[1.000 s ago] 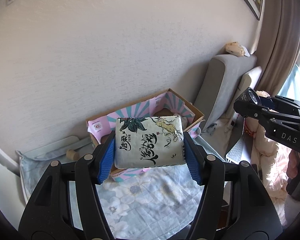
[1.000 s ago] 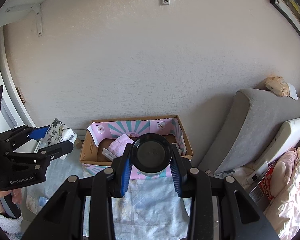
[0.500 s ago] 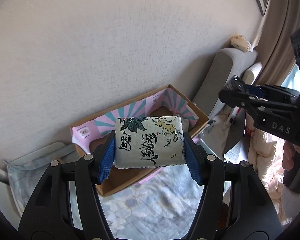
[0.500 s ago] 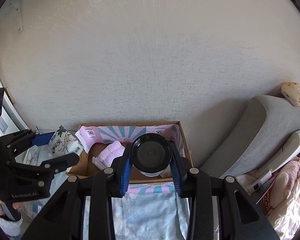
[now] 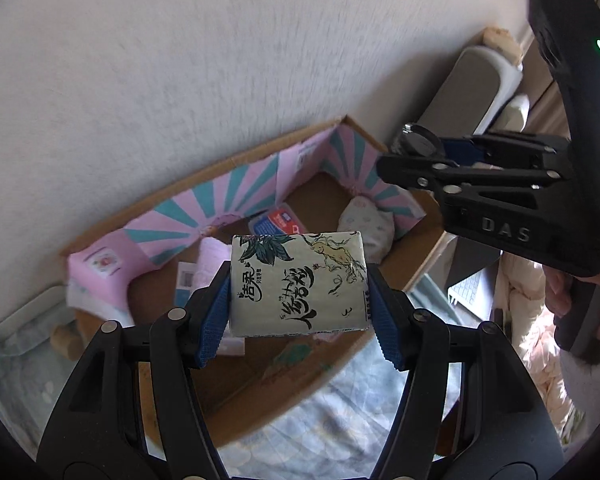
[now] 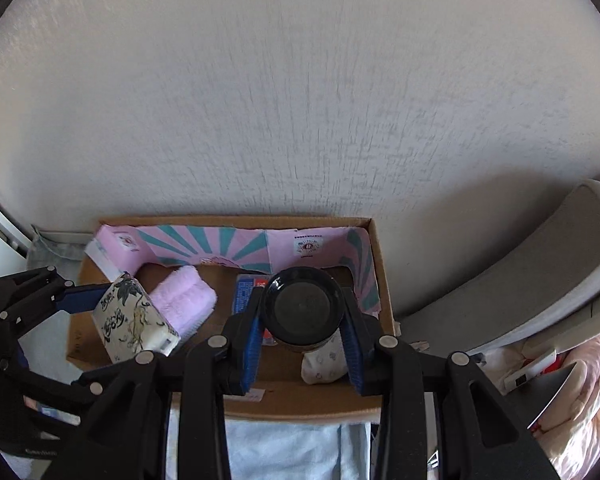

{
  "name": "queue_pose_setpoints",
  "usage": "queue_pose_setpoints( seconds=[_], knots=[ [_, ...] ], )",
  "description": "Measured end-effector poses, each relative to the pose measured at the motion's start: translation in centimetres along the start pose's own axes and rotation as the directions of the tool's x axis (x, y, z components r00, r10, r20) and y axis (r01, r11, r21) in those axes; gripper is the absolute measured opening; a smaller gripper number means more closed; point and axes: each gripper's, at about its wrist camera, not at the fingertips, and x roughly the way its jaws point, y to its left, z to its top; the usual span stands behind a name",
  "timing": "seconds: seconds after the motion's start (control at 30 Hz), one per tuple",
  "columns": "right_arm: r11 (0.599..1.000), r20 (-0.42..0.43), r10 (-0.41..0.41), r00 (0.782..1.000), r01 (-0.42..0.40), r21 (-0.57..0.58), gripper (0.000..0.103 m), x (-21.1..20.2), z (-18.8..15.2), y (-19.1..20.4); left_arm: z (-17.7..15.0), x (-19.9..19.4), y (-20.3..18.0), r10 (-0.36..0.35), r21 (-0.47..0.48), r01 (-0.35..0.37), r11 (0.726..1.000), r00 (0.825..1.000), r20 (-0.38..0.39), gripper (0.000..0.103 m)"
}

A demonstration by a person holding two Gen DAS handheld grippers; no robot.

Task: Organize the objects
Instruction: 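Open both tools to drop tissue pack and black jar into the box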

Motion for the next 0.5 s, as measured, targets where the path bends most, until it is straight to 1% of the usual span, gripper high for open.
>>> queue_pose_setpoints(
  seconds=[0.1,0.3,0.5],
  knots=[
    [1.000,-0.038,0.014,0.999,-0.014,0.008,0.033,2.5,0.4,-0.5,0.2,2.3,0.0,-0.007,0.019,0.008,1.000,0.999,-0.043,0.060],
    [0.999,-0.086,0.032,0.996,-0.030,0.021,0.033,6.1,0.7,-1.1,0.1,6.0,0.5,-0.030,0.023,0.033,0.999,0.994,-0.109,0.060],
    [0.999,-0.105,0.033,0.994,-0.031,0.022,0.033,7.6,0.8,-1.2,0.1,7.6,0.4,-0.034,0.034,0.039,0.999,0.991,-0.132,0.060]
  ],
)
